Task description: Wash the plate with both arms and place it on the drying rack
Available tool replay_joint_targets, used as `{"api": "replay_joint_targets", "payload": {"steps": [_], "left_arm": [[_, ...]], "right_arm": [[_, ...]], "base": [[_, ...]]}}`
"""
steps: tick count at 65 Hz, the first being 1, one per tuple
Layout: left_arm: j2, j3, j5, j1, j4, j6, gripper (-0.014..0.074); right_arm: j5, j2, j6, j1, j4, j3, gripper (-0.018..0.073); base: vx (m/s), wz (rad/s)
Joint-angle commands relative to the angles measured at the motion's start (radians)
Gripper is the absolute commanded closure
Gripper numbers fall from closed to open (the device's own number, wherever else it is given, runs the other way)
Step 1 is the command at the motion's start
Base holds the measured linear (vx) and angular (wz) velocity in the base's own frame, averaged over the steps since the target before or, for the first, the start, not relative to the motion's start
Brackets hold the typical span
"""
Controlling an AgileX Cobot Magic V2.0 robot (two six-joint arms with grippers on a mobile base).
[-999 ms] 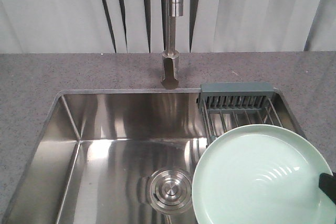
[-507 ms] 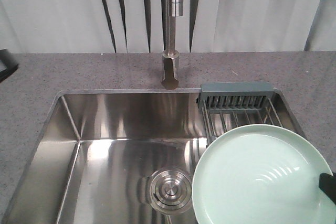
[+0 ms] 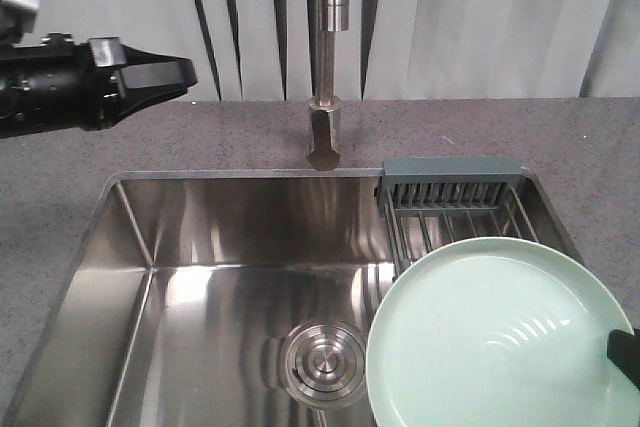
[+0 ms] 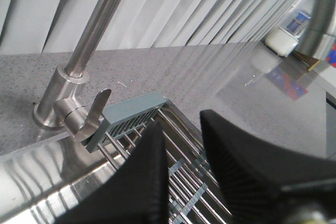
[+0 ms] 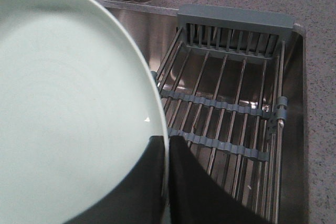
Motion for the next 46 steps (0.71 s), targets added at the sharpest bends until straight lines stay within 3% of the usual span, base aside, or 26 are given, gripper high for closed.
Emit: {"api": "replay_joint_targets", "payload": {"steps": [1,9,14,27,46], "left_arm": [[0.069,-0.121,0.011,-0.056,-0.067,0.020,0.0227],[0.183,-0.251,-0.058,-0.129,-0.066,0.020,0.0088],[0.253,-0.320,-0.124,-0.161,-0.067,0.020,0.0052],[0.415,-0.482,-0.170,-0.211,-0.067,0.020,0.0057],[0.576,-0.628,-0.173,-0.230,-0.074,0.016,0.0059]], "right_arm": [[-0.061,0.004,-0.008,-0.007,0.035,-0.027,0.0561],[-0.061,0.004,-0.008,-0.007,0.035,-0.027,0.0561],[-0.061,0.004,-0.008,-0.007,0.035,-0.027,0.0561],[-0.061,0.004,-0.008,-0.007,0.035,-0.027,0.0561],[-0.061,0.004,-0.008,-0.007,0.035,-0.027,0.0561]], "base": [[0.00,0.00],[0.00,0.00],[0.00,0.00],[0.00,0.00],[0.00,0.00]]}}
